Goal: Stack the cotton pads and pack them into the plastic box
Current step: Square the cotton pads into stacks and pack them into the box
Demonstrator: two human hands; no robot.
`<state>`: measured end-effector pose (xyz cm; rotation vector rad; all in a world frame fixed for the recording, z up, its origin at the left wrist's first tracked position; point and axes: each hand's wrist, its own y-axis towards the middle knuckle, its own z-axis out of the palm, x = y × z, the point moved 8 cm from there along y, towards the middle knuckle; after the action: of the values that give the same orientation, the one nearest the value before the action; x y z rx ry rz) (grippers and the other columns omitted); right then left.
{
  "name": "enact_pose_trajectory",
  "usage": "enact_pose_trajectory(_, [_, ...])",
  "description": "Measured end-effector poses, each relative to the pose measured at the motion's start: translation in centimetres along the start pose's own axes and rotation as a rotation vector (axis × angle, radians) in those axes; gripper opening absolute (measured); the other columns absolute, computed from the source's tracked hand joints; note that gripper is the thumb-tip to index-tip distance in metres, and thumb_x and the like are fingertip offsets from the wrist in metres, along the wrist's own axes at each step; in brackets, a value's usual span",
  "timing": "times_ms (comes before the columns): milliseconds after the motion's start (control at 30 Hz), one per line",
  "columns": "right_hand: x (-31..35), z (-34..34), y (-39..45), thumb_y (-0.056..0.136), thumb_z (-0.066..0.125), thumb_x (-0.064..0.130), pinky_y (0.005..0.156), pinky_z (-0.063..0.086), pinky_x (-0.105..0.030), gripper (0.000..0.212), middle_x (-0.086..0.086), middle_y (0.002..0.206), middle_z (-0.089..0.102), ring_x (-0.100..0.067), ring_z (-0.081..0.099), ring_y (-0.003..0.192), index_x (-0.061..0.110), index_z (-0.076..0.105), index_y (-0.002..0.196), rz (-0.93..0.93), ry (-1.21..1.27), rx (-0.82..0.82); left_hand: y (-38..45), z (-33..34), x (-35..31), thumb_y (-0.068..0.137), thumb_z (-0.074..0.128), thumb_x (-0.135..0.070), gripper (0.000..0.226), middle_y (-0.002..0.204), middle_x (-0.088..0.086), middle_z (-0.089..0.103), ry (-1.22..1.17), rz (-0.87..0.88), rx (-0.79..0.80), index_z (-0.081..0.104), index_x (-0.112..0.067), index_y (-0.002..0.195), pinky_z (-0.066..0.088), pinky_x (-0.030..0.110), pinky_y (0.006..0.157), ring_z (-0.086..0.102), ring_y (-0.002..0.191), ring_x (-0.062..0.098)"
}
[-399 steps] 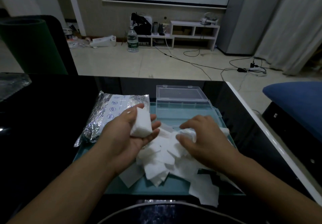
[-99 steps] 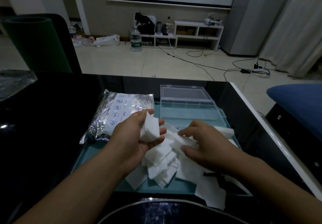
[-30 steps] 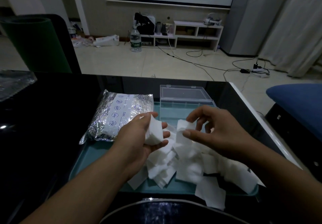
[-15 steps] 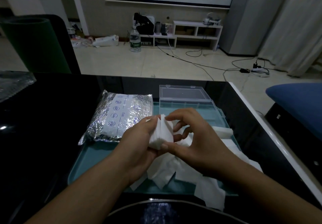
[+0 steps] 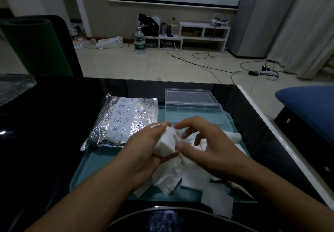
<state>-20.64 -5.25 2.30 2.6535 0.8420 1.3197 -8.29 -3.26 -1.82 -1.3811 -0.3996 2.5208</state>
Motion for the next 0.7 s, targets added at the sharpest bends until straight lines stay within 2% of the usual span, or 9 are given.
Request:
enact_pose_trajectory(100, [-1.9, -1.2, 0.4, 0.084, 0.059, 0.044, 0.075, 0.045, -0.019, 0.026, 0.023, 0.11, 0.057, 0.006, 0.055, 0.099, 0.042, 0.056, 0.109, 0.146, -0.004, -0.092, -0.1, -0.1, -0.1, 0.1, 0.048, -0.017, 0.021, 0.109, 0.02, 0.064, -0.046, -0.016, -0.012, 0.063, -0.007, 0.11, 0.059, 0.032, 0.058, 0.071, 0.069, 0.029])
enact_pose_trajectory(167, [-2.7, -1.0, 0.6, 0.087, 0.063, 0.034, 0.073, 0.047, -0.016, 0.031, 0.018, 0.108, 0.061, 0.005, 0.058, 0.094, 0.039, 0.055, 0.116, 0.227, 0.044, -0.057, -0.2, 0.2, -0.1, 0.1, 0.047, -0.016, 0.02, 0.103, 0.019, 0.065, -0.078, -0.022, 0.016, 0.063, -0.007, 0.108, 0.06, 0.034, 0.058, 0.072, 0.068, 0.031])
enact_pose_trajectory(233, [-2.9, -0.1, 0.7, 0.089, 0.066, 0.023, 0.071, 0.053, -0.017, 0.035, 0.01, 0.098, 0.067, 0.001, 0.064, 0.085, 0.031, 0.057, 0.122, 0.28, 0.1, 0.022, -0.2, 0.5, -0.2, 0.099, 0.047, -0.016, 0.018, 0.096, 0.019, 0.067, -0.085, -0.019, 0.046, 0.062, -0.009, 0.106, 0.061, 0.037, 0.06, 0.072, 0.072, 0.033])
enact_pose_trajectory(367, [-3.6, 0.2, 0.3, 0.086, 0.07, 0.024, 0.062, 0.049, -0.018, 0.03, 0.006, 0.074, 0.068, -0.002, 0.062, 0.067, 0.03, 0.061, 0.114, 0.296, -0.075, -0.007, -0.2, 0.2, -0.4, 0.099, 0.047, -0.014, 0.018, 0.109, 0.02, 0.062, -0.067, 0.002, 0.033, 0.063, -0.012, 0.107, 0.061, 0.042, 0.066, 0.073, 0.075, 0.034])
enact_pose_trajectory(467, [-4.4, 0.1, 0.1, 0.084, 0.072, 0.02, 0.059, 0.048, -0.017, 0.036, 0.003, 0.069, 0.068, -0.003, 0.063, 0.063, 0.028, 0.059, 0.117, 0.383, -0.034, -0.015, -0.1, 0.0, -0.5, 0.1, 0.046, -0.015, 0.021, 0.115, 0.02, 0.06, -0.041, 0.017, 0.028, 0.066, -0.015, 0.108, 0.061, 0.04, 0.063, 0.073, 0.075, 0.032])
enact_pose_trajectory(533, [-4.7, 0.0, -0.1, 0.084, 0.073, 0.026, 0.06, 0.048, -0.016, 0.04, 0.003, 0.071, 0.069, -0.004, 0.064, 0.065, 0.03, 0.056, 0.119, 0.437, -0.016, 0.001, 0.0, -0.1, -0.7, 0.099, 0.047, -0.015, 0.021, 0.114, 0.02, 0.061, -0.039, 0.032, 0.017, 0.067, -0.014, 0.107, 0.061, 0.04, 0.064, 0.073, 0.076, 0.031])
enact_pose_trajectory(567, [-4.5, -0.3, 0.0, 0.085, 0.072, 0.033, 0.062, 0.046, -0.016, 0.038, 0.006, 0.074, 0.068, -0.003, 0.063, 0.069, 0.032, 0.056, 0.119, 0.425, -0.105, -0.005, 0.0, -0.2, -0.7, 0.099, 0.048, -0.015, 0.021, 0.113, 0.021, 0.063, -0.038, 0.037, 0.009, 0.067, -0.013, 0.107, 0.061, 0.039, 0.065, 0.073, 0.077, 0.031])
enact_pose_trajectory(633, [-3.3, -1.4, 0.1, 0.086, 0.066, 0.042, 0.068, 0.041, -0.016, 0.034, 0.014, 0.087, 0.062, 0.0, 0.057, 0.078, 0.033, 0.058, 0.118, 0.326, -0.331, -0.083, 0.1, -0.3, -0.6, 0.098, 0.048, -0.014, 0.02, 0.11, 0.022, 0.067, -0.028, 0.036, 0.005, 0.066, -0.011, 0.107, 0.061, 0.038, 0.068, 0.073, 0.079, 0.029])
enact_pose_trajectory(700, [-1.4, -1.8, 0.1, 0.085, 0.063, 0.04, 0.073, 0.038, -0.011, 0.038, 0.021, 0.101, 0.055, 0.004, 0.053, 0.09, 0.037, 0.055, 0.122, 0.176, -0.293, -0.116, 0.2, -0.1, -0.4, 0.098, 0.048, -0.013, 0.02, 0.105, 0.022, 0.07, -0.021, 0.028, 0.02, 0.066, -0.01, 0.108, 0.06, 0.037, 0.069, 0.073, 0.079, 0.027])
